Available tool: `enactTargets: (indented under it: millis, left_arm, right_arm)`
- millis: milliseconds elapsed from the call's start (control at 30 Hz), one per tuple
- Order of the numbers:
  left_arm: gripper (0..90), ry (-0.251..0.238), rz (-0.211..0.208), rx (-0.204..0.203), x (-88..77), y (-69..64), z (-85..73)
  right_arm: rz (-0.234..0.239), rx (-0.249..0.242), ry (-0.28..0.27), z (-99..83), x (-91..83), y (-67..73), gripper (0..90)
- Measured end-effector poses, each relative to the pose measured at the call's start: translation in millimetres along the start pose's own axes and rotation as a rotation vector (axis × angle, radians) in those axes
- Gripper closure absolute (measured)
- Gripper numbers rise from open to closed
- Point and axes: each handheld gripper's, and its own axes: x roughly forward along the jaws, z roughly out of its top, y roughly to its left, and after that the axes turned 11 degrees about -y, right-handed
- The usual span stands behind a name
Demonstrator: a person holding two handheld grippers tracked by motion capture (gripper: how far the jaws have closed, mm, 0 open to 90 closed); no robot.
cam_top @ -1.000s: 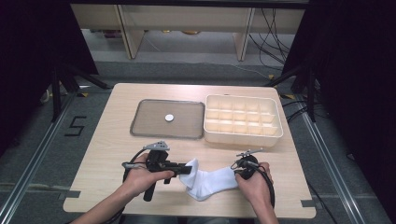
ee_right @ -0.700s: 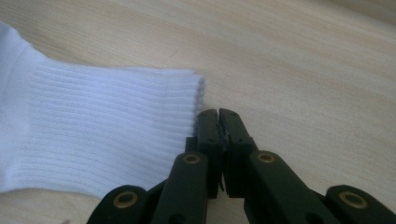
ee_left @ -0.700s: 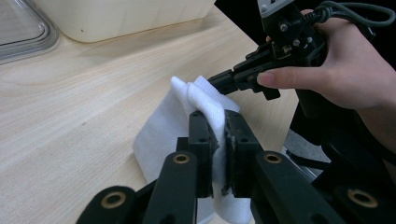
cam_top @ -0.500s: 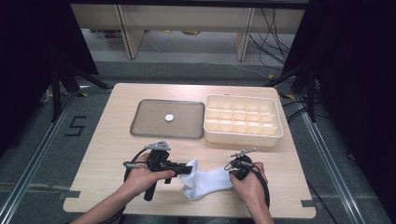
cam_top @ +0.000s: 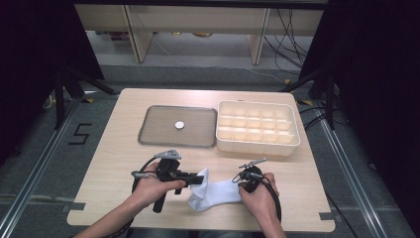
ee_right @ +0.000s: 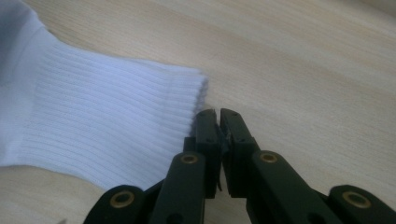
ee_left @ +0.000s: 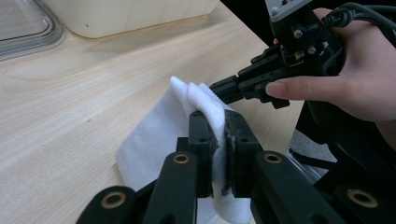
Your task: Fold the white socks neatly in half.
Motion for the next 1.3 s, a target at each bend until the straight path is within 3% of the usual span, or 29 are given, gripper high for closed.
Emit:
enactTargets:
  millis: [400,733,767,967,1000,1100,1133,1167,1300]
  left_arm:
    - [82.6,0.004,-0.012,-0.009,1.8,2.2,-1.3]
    - [82.7,0.011,-0.001,0.007,3.0,2.5,-2.5]
    - [82.7,0.013,-0.005,0.006,3.1,2.9,-2.5]
    - [82.7,0.01,0.004,0.001,3.7,3.4,-3.1]
    - [82.7,0.013,0.002,0.002,3.7,3.7,-3.0]
    - [82.7,0.014,0.004,0.0,3.8,3.7,-3.3]
    - [82.7,0.014,0.004,0.001,3.7,3.9,-3.4]
    - [82.6,0.015,0.004,0.005,3.3,4.3,-3.2]
    - [82.7,0.014,0.005,0.004,2.6,5.0,-3.2]
  right_arm:
    - [0.013,-0.009,-0.003,-0.4,2.2,6.6,86.4]
    - [0.021,-0.004,-0.003,-0.7,4.0,11.9,86.5]
    - [0.024,-0.022,-0.004,-0.5,3.6,11.8,86.5]
    - [0.023,-0.012,0.0,0.2,4.9,16.5,86.5]
    - [0.027,-0.031,-0.004,0.3,5.5,16.1,86.4]
    - [0.031,-0.015,0.003,0.5,5.7,19.3,85.9]
    - [0.036,-0.029,-0.007,0.6,6.2,18.4,85.6]
    - [0.036,-0.008,-0.002,1.0,4.7,19.0,85.5]
    - [0.031,-0.003,-0.027,2.7,-3.3,11.9,89.7]
